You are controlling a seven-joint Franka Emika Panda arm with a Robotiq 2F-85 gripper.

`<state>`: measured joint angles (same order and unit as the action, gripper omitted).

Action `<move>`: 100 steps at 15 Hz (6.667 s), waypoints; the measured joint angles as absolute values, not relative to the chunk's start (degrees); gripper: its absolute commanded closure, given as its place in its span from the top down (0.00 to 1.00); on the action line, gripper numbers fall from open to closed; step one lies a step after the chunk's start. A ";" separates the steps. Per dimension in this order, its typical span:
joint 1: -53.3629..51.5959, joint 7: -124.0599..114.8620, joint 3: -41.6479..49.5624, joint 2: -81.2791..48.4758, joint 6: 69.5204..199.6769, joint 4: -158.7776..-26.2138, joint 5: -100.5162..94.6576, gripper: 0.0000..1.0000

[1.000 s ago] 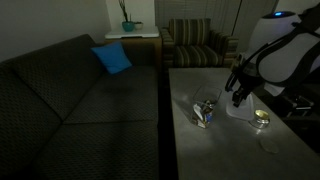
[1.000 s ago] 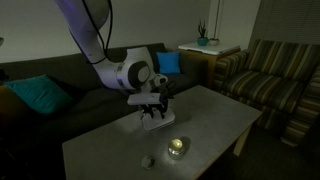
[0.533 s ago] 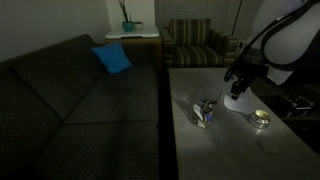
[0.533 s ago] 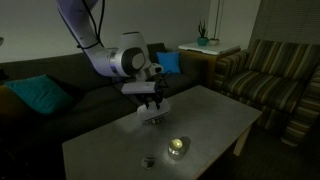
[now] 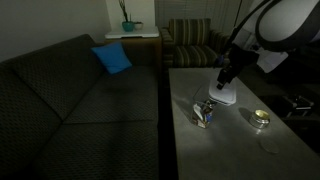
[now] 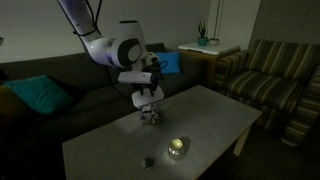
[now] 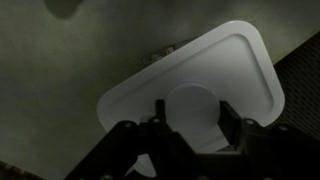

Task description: Pick up the lid and close the container

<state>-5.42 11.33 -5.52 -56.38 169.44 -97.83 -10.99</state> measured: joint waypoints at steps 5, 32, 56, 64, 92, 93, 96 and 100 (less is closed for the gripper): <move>-1.56 13.12 -11.67 -56.63 169.44 -95.62 -10.14 0.29; 1.56 13.67 -16.25 -74.58 157.27 -70.23 -3.82 0.29; -8.82 7.81 -4.04 -73.85 146.31 -67.47 -5.37 0.29; -10.20 7.87 -3.75 -73.91 142.87 -66.68 -6.33 0.92; -10.76 7.88 -3.34 -65.32 145.68 -78.58 -8.68 0.22; -10.78 7.89 -3.35 -65.22 146.32 -78.95 -8.75 0.16; -10.80 7.90 -3.37 -65.17 148.53 -79.63 -8.82 0.00; -10.73 7.98 -3.53 -65.19 149.30 -79.77 -8.80 0.00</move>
<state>-10.73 7.98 -3.53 -65.19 149.30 -79.77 -8.80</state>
